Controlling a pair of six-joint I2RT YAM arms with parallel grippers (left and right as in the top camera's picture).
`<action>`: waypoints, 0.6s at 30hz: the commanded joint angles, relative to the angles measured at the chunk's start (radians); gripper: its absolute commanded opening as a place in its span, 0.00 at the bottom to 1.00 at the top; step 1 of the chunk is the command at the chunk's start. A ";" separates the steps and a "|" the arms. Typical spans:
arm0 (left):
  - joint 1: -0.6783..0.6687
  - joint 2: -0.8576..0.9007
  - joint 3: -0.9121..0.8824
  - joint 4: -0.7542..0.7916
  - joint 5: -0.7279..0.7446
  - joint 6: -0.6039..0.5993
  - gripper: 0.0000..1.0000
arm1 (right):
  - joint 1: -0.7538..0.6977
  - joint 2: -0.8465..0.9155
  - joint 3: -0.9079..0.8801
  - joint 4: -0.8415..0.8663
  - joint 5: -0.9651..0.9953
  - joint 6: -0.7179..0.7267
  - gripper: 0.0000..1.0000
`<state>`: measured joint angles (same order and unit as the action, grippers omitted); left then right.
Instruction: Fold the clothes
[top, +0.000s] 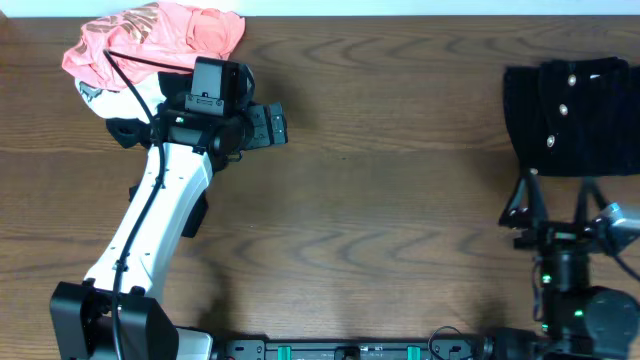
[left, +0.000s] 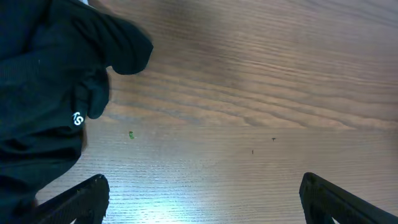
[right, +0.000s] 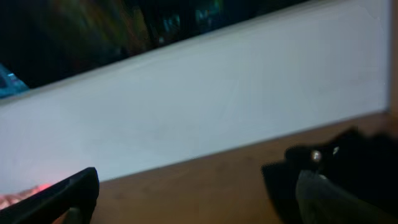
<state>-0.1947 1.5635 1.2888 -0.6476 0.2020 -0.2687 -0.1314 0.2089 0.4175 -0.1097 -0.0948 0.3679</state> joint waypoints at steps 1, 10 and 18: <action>-0.003 0.006 -0.010 -0.002 -0.009 0.002 0.98 | 0.011 -0.073 -0.121 0.050 -0.012 0.081 0.99; -0.003 0.006 -0.010 -0.002 -0.009 0.002 0.98 | 0.111 -0.166 -0.306 0.128 0.135 -0.045 0.99; -0.003 0.006 -0.010 -0.002 -0.009 0.002 0.98 | 0.165 -0.168 -0.356 0.143 0.140 -0.281 0.99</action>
<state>-0.1947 1.5635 1.2888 -0.6476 0.2024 -0.2687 0.0154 0.0505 0.0849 0.0311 0.0231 0.1932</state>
